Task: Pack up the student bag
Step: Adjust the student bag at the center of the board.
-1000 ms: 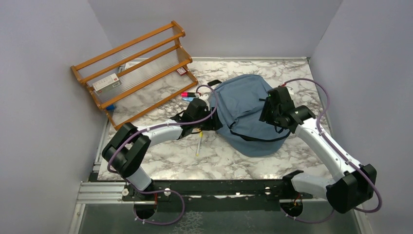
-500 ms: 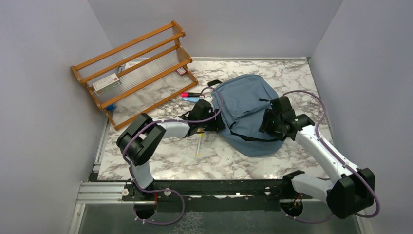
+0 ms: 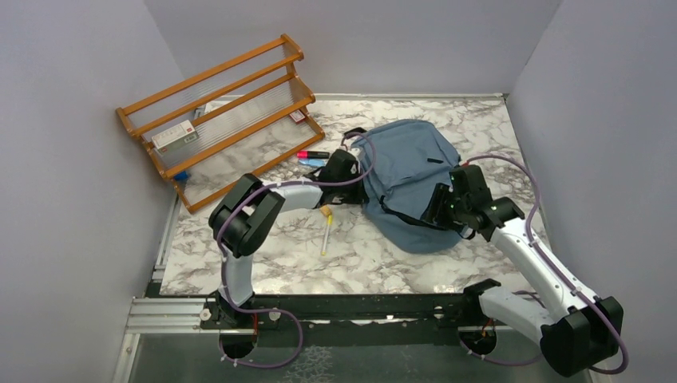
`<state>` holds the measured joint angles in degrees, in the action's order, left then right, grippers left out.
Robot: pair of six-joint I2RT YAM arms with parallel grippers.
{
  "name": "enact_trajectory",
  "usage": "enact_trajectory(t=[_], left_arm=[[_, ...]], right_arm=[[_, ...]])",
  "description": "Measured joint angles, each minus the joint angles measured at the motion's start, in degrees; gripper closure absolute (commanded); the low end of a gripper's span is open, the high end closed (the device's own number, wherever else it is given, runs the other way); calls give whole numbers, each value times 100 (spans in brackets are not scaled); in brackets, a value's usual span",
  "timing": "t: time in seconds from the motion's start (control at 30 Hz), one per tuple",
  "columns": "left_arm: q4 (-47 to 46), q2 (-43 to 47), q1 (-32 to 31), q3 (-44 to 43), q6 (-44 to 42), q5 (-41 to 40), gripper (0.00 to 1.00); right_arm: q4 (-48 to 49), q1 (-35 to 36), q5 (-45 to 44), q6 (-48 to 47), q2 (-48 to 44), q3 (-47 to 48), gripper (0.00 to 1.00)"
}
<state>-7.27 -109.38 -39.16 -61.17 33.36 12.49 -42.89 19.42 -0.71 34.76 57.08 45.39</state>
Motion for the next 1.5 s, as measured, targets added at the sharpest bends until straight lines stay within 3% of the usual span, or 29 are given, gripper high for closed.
enact_trajectory(t=[0.23,0.33,0.4,0.57,0.7,0.87,1.0,1.17,1.33,1.5], left_arm=[[1016,-868,503,-1681,-723,295,100],[1373,-1309,682,-2483,-1060,459,88],[1622,-1626,743,-3058,-1292,599,75],[1738,-1926,837,-3687,-1580,682,53],[1631,-1797,828,-3512,-1646,699,48],[1394,-831,828,-2210,-1596,645,45],[1176,166,828,-1357,-1528,608,45],[831,850,789,-872,-1495,588,44],[601,881,660,-636,-1419,590,43],[391,872,258,-378,-1252,579,42]], right_arm=[[310,0,544,28,138,-361,49],[562,0,890,-4,356,-466,49],[710,0,1196,-44,505,-520,49],[1045,4,1893,-260,573,-479,48],[1051,11,1569,-328,284,-216,44],[1049,0,160,-304,-138,275,41],[1034,-225,-643,-278,293,723,40],[1156,-1217,-662,-275,964,962,40],[1309,-2127,-424,-225,1646,1241,38],[1370,-2592,-374,-236,2100,1294,36]])
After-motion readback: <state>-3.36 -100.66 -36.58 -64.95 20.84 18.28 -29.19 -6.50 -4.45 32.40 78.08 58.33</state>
